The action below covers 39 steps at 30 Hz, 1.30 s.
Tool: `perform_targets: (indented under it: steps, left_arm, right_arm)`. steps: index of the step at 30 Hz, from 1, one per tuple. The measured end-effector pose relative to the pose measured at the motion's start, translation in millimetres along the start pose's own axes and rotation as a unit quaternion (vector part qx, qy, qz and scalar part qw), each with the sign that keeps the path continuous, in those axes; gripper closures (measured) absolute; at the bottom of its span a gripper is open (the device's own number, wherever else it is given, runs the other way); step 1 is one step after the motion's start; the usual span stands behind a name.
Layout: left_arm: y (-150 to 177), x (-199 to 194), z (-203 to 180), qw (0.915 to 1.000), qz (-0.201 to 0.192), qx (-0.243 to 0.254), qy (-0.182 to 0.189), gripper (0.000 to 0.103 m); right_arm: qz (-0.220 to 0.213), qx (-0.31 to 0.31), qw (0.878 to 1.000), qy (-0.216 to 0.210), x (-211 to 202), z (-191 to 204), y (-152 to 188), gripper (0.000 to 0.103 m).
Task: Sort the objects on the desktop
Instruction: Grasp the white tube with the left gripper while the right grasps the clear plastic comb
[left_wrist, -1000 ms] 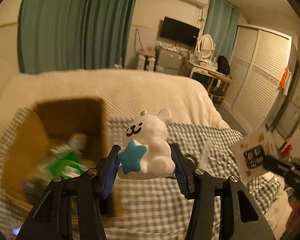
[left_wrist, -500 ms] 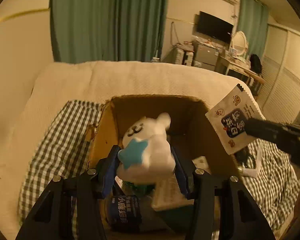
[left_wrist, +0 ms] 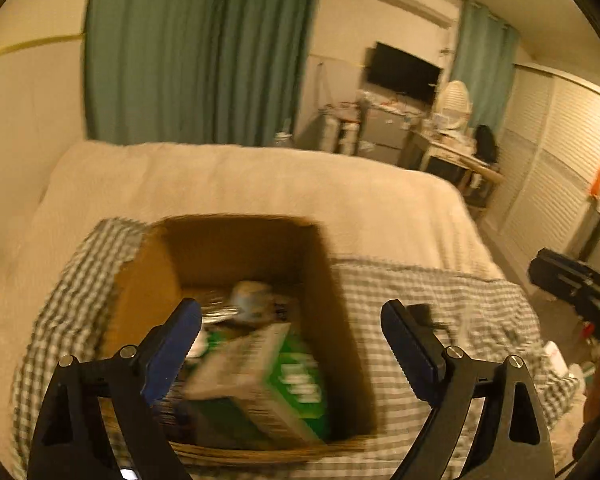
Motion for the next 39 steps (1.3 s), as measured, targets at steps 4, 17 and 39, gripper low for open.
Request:
perform_targets:
  steps: [4,17,39]
  left_arm:
    - [7.9,10.6,-71.5,0.9994,0.004,0.032,0.016,0.0]
    - [122.5,184.7,-194.7,0.9882,0.149,-0.026,-0.025,0.0]
    - [129.5,233.8,-176.9,0.9858,0.156,-0.049,0.037,0.082]
  right_arm:
    - [-0.008,0.016,0.999,0.049,-41.3,-59.1,20.0,0.045]
    - [0.021,0.1,0.979,0.179,-12.2,-230.7,133.3,0.046]
    - [0.074,0.176,0.977,0.095,95.4,-259.2,184.1,0.046]
Point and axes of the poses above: each gripper's, at about its wrist camera, not at the fingertips, and x roughly the way its jaws point, z to its left, y to its underside, the point moved 6 cm from there along x, roughly the way its jaws point, and after that the axes turned 7 degrees about z, right-handed, at the moved point
